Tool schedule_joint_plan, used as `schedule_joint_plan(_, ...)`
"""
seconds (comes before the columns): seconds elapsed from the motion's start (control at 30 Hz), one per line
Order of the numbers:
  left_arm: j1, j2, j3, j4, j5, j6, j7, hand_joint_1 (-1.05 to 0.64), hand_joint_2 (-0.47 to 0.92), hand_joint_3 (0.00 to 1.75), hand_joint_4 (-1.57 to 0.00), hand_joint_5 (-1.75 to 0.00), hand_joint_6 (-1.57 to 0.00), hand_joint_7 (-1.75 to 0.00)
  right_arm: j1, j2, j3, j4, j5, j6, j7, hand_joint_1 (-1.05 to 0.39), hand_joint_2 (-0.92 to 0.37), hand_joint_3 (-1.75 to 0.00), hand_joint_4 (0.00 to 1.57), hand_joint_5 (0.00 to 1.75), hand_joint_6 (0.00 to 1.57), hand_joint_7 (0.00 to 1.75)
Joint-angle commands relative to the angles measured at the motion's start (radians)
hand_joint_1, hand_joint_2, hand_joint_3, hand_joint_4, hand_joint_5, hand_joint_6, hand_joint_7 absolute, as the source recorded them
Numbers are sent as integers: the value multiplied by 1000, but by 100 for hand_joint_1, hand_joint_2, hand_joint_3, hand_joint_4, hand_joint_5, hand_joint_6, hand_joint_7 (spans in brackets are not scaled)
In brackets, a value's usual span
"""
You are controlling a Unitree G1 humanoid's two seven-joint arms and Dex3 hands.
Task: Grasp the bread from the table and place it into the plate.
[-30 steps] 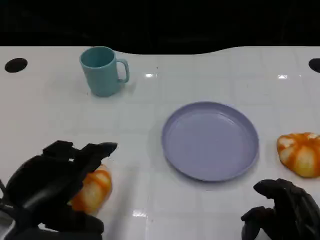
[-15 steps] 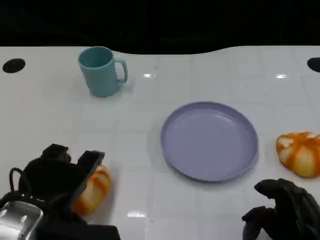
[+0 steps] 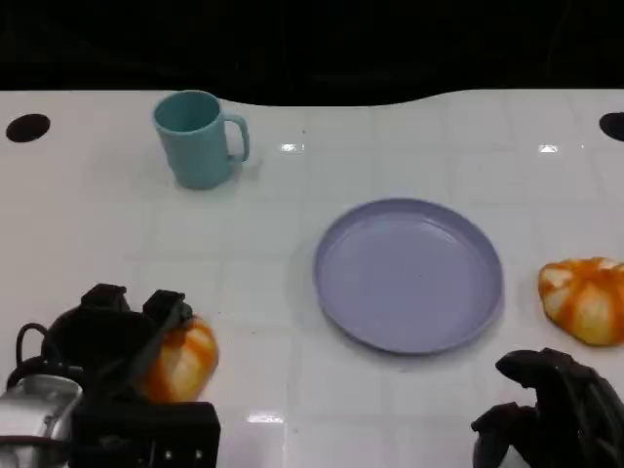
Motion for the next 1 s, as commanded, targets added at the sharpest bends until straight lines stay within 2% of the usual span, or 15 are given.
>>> schedule_joint_plan(0.03, -48, 32, -33, 179, -41, -100, 141, -54, 37, 102, -78, -173, -19, -127, 3, -8, -4, -5, 8, -3, 0, -58, -92, -33, 157, 60, 157, 23)
schedule_joint_plan(0.07, -61, 35, -41, 212, -45, -120, 171, -50, 31, 132, -93, -174, -37, -130, 3, -8, -3, -5, 6, -4, -2, -58, -92, -33, 157, 60, 157, 24)
schedule_joint_plan(0.13, -80, 37, -54, 257, -56, -145, 211, -47, 31, 157, -104, -174, -64, -129, 5, -9, -1, -12, 2, -3, -10, -59, -92, -33, 157, 61, 157, 24)
schedule_joint_plan(0.17, -89, 38, -59, 282, -61, -167, 252, -47, 32, 164, -110, -175, -74, -134, 7, -9, 0, -16, 1, -1, -14, -59, -92, -34, 157, 61, 157, 24)
schedule_joint_plan(0.23, -104, 38, -71, 329, -60, -206, 352, -48, 33, 172, -127, -175, -88, -157, 6, -11, 1, -15, 2, -1, -10, -59, -92, -34, 157, 61, 157, 24)
schedule_joint_plan(0.27, -112, 36, -75, 356, -62, -234, 409, -47, 31, 173, -135, -175, -83, -163, 4, -11, 0, -14, 2, 0, -11, -59, -92, -34, 157, 61, 157, 24)
schedule_joint_plan(0.33, -130, 32, -86, 405, -63, -275, 502, -47, 32, 174, -140, -175, -80, -165, 2, -10, -1, -13, 5, 4, -15, -59, -92, -34, 157, 62, 157, 25)
schedule_joint_plan(0.43, -153, 23, -101, 459, -65, -299, 584, -45, 35, 175, -146, -175, -94, -174, -1, -10, -5, -8, 10, 7, -13, -59, -92, -33, 157, 62, 157, 26)
schedule_joint_plan(0.63, -179, 1, -113, 509, -73, -327, 733, -40, 29, 175, -152, -175, -108, -175, -6, -11, -11, 7, 10, -3, -3, -58, -92, -33, 157, 61, 157, 25)
schedule_joint_plan(0.7, -183, -9, -105, 500, -91, -339, 758, -40, 43, 175, -154, -175, -114, -175, -9, -13, -12, 12, 12, -3, 2, -59, -92, -33, 157, 61, 157, 24)
schedule_joint_plan(0.83, -195, -22, -89, 437, -128, -340, 752, -43, 55, 175, -154, -175, -119, -175, -16, -14, -15, 27, 12, -10, 15, -58, -92, -34, 157, 60, 157, 23)
schedule_joint_plan(1.0, -210, -31, -78, 362, -165, -334, 718, -48, 50, 175, -151, -175, -117, -175, -24, -12, -18, 42, 11, -13, 18, -58, -92, -33, 157, 60, 157, 23)
